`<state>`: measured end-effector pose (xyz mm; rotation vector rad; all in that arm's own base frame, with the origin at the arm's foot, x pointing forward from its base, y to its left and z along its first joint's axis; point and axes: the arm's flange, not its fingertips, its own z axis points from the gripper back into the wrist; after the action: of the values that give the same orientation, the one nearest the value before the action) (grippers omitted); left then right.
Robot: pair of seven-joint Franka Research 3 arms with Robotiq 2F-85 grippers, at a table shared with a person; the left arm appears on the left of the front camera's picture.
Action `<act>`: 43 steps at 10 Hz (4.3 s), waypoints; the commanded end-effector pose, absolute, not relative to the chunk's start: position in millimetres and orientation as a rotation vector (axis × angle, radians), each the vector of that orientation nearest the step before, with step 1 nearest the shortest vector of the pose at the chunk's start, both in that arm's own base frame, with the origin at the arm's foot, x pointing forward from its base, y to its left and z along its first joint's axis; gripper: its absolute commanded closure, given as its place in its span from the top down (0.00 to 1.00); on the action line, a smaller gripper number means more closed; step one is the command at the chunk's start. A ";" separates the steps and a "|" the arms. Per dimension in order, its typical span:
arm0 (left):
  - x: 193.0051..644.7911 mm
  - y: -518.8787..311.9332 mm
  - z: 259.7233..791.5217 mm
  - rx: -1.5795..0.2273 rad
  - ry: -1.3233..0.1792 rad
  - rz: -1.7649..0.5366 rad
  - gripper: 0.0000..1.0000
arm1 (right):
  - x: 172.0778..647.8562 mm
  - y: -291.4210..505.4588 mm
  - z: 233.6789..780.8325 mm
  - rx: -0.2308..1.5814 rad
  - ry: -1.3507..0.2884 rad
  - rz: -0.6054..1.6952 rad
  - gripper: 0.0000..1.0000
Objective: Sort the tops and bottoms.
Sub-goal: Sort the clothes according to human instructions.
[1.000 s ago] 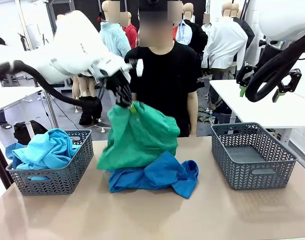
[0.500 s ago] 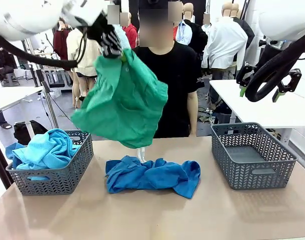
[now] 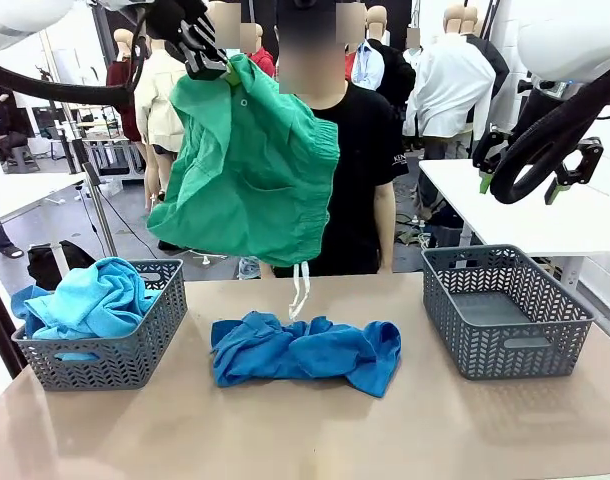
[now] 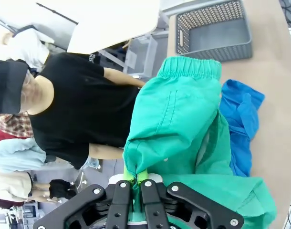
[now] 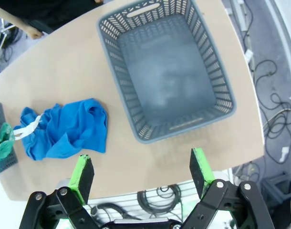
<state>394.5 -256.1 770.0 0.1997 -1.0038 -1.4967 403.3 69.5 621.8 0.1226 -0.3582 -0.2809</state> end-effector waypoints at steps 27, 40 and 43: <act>398.2 -264.0 770.0 0.206 -1.000 -1.504 0.00 | 403.0 69.1 621.1 0.139 -0.346 -0.264 1.00; 487.1 -579.5 729.1 -0.266 -1.433 -1.784 0.00 | 310.2 -185.4 491.9 0.304 -0.255 -1.091 1.00; 507.2 -635.7 666.5 -0.269 -1.354 -1.814 0.00 | 298.8 -195.4 486.2 0.293 -0.228 -1.063 1.00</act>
<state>478.8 -604.0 659.2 -0.2984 -1.3579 -1.7868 297.9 -194.1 476.2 0.3256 -0.2254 -1.0834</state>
